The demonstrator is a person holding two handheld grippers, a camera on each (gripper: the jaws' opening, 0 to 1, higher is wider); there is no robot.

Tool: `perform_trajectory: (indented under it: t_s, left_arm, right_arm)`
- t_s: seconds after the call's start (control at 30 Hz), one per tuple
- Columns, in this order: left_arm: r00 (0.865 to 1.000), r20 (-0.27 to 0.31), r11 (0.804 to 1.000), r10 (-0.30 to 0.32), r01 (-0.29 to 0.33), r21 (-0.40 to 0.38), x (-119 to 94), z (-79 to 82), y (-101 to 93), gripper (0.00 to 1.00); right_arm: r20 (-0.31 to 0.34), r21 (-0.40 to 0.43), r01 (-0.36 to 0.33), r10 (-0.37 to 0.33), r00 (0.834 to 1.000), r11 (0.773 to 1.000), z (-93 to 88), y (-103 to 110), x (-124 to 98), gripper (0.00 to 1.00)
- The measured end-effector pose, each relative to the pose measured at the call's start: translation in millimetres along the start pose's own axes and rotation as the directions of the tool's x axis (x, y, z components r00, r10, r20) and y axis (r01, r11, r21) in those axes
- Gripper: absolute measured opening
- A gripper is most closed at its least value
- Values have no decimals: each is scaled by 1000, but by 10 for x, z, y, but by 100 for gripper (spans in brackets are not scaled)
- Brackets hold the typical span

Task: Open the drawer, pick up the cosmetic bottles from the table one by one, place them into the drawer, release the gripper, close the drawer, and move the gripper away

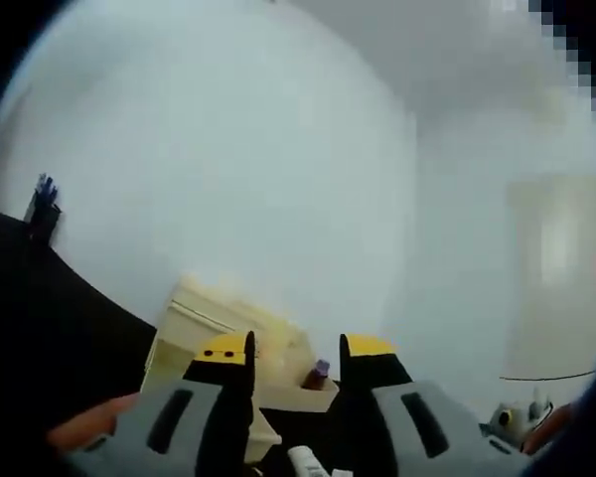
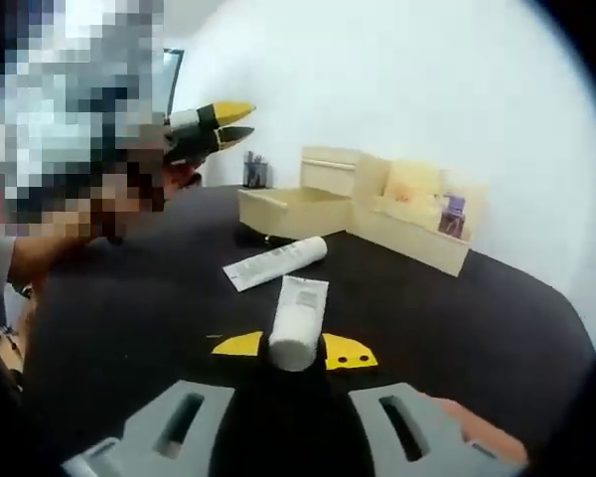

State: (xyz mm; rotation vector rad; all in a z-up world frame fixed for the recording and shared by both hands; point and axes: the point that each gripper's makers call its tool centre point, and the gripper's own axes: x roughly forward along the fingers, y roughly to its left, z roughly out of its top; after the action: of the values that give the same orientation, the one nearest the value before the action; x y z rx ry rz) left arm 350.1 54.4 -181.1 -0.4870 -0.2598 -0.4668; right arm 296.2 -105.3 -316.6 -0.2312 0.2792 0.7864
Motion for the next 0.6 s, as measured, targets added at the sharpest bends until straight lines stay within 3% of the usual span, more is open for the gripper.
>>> perform_trajectory:
  t_s: [0.1, 0.2, 0.33, 0.53, 0.6]
  left_arm:
    - [999, -28, 999, -19, 20, 26, -18, -143, -146, 36]
    - [998, -52, 993, -40, 45, 106, -26, -229, -276, 36]
    - [997, -71, 977, -43, 57, 207, 23, -168, -164, 36]
    - [995, -87, 962, -57, 78, 263, 71, -87, -90, 35]
    - [994, -93, 951, -61, 86, 299, 78, -67, -83, 35]
  right_arm:
    - [-5, 34, -9, 10, 1000, 999, 25, -27, -8, 17]
    - [-13, 85, -24, 25, 1000, 996, 74, -51, -31, 16]
    - [-32, 171, -53, 59, 998, 984, 189, -119, -43, 16]
    - [-38, 273, -96, 110, 993, 957, 435, -255, -62, 16]
    - [-32, 325, -118, 136, 990, 938, 520, -278, -84, 15]
